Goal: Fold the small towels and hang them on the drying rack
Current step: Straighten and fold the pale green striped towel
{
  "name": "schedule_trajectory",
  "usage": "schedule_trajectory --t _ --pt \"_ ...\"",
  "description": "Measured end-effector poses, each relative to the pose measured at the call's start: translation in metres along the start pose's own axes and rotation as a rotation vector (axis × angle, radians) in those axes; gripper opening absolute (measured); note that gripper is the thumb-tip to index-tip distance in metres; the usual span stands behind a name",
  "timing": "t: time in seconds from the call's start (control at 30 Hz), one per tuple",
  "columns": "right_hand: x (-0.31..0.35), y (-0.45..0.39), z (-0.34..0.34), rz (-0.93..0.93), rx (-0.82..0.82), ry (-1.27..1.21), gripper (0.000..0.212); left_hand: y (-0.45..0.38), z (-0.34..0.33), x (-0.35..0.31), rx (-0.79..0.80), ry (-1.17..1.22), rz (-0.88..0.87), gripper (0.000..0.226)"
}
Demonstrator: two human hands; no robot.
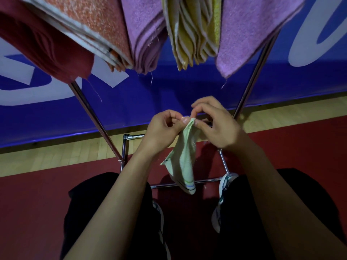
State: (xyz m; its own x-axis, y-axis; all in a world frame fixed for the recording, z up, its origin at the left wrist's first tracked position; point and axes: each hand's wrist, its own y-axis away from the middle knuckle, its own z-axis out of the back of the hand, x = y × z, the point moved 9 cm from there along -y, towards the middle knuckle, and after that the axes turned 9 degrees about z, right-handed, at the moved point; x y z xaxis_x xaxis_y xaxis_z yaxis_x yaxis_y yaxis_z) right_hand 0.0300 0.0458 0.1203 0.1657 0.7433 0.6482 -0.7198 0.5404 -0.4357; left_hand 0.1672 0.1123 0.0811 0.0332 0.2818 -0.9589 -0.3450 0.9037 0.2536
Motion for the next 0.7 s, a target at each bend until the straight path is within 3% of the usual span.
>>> schedule_trajectory --t 0.23,0.43,0.6,0.7 --pt "-0.006 0.006 -0.011 -0.101 0.137 -0.025 0.008 0.006 0.0 -0.01 -0.038 -0.153 -0.118 0.02" --pt "0.0 0.005 -0.006 -0.066 0.102 -0.014 0.009 0.006 -0.001 -0.011 -0.039 -0.186 -0.148 0.012" --pt "-0.01 0.007 -0.014 -0.119 0.123 -0.047 0.01 0.008 -0.005 -0.011 0.023 -0.16 -0.135 0.018" --pt "-0.021 0.007 -0.023 -0.116 0.21 0.076 0.018 0.011 -0.009 -0.013 0.069 -0.18 -0.164 0.02"
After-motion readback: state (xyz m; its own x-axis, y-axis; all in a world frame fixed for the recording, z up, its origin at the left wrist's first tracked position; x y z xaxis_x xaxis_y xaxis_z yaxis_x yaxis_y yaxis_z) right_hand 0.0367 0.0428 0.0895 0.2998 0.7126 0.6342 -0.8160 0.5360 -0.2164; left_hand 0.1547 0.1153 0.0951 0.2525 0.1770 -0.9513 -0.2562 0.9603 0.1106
